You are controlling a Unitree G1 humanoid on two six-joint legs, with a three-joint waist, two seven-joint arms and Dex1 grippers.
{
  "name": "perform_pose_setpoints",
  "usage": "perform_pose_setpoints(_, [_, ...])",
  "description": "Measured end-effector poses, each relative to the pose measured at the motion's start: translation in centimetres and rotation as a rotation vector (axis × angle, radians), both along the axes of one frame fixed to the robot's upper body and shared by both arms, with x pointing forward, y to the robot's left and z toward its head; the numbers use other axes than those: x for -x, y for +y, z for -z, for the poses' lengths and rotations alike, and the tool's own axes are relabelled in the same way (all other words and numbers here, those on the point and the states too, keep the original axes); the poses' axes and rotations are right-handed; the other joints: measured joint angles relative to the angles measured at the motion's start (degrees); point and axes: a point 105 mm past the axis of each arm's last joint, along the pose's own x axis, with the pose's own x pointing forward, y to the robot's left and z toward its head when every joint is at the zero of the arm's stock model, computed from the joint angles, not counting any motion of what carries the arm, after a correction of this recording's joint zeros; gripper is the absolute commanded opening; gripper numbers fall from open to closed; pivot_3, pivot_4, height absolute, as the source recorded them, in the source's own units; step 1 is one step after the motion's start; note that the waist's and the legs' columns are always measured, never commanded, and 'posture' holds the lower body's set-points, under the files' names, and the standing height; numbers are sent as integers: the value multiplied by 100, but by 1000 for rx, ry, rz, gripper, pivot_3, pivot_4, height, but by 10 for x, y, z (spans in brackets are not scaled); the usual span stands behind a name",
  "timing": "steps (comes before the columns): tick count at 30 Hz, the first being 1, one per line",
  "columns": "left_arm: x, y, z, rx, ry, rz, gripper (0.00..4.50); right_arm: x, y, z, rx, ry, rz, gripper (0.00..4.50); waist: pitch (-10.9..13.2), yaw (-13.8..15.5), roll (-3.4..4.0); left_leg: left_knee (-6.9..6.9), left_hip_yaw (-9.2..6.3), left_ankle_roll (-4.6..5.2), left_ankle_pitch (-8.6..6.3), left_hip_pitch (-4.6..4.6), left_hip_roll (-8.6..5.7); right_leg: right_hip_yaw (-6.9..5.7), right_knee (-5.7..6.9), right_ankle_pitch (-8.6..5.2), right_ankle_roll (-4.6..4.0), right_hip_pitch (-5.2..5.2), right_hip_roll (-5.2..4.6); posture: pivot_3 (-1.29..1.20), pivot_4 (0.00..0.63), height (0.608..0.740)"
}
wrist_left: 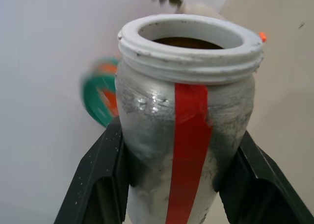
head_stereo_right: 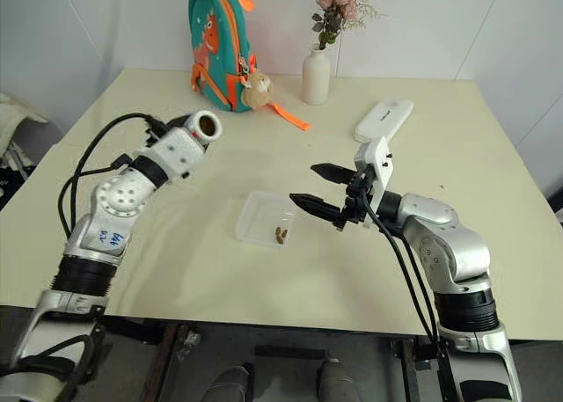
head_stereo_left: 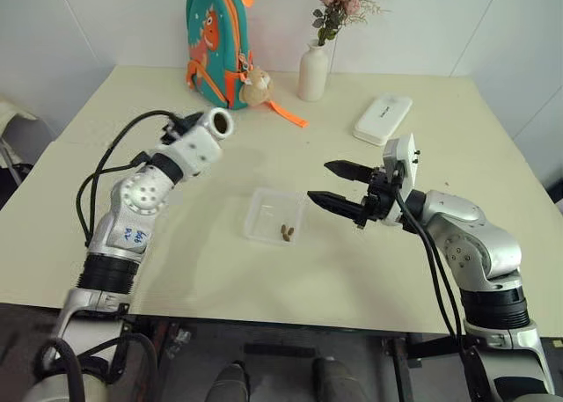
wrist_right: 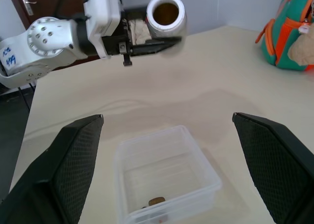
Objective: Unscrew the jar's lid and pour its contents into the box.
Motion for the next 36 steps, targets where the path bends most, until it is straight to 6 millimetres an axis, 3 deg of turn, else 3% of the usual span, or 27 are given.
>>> perform_pose_setpoints(2, [-4, 21, 6, 215, 103, -47, 1931, 0, -5, 1, 32, -10, -1, 4442, 0, -23, 0, 18, -2, 1, 0, 2, -1, 1, 5, 3, 5, 7, 0, 0, 150, 740])
perform_pose_setpoints(6, [-7, 71, 14, 579, 131, -147, 1931, 1, -18, 1, 109, -70, -16, 4442, -1, -107, -2, 23, -1, 0, 0, 16, 0, 0, -3, 11, 8, 23, 0, 0, 150, 740])
perform_pose_setpoints(10, [-9, 95, 32, 641, 88, -207, 1931, -2, -27, 3, 177, -145, 1, 4442, -3, -122, -9, 22, -1, -2, 2, 13, 0, 1, -7, 16, 10, 22, -1, 0, 150, 740])
perform_pose_setpoints(15, [-14, 103, 50, 685, 78, -183, 1931, -9, -33, 8, 224, -280, 83, 4442, -4, -113, -10, 18, 0, -4, 0, 7, -2, 1, -19, 18, 13, 20, -2, 0, 150, 740])
perform_pose_setpoints(19, [-13, 96, 58, 688, 60, -114, 1931, -7, -36, 19, 236, -266, 92, 4442, -4, -116, -10, 14, 0, -4, -1, 4, -1, 1, -21, 18, 13, 18, -2, 0, 150, 740])
perform_pose_setpoints(27, [-6, 98, 69, 656, 57, -109, 4437, -2, -31, 21, 214, -238, 86, 4500, -5, -137, -11, 19, 0, -5, 0, 9, -1, 2, -12, 20, 13, 20, -1, 0, 150, 740])
perform_pose_setpoints(30, [-1, 98, 85, 635, 104, -119, 4475, -2, -30, 21, 202, -226, 86, 4500, -4, -135, -11, 18, 0, -5, 0, 10, -1, 2, -12, 20, 13, 20, -1, 0, 150, 740])
perform_pose_setpoints(36, [22, 103, 90, 579, 127, -121, 4475, 1, -28, 24, 191, -211, 91, 4500, -4, -130, -11, 14, -1, -4, -1, 7, 2, 4, -14, 19, 11, 17, -1, 0, 150, 740])
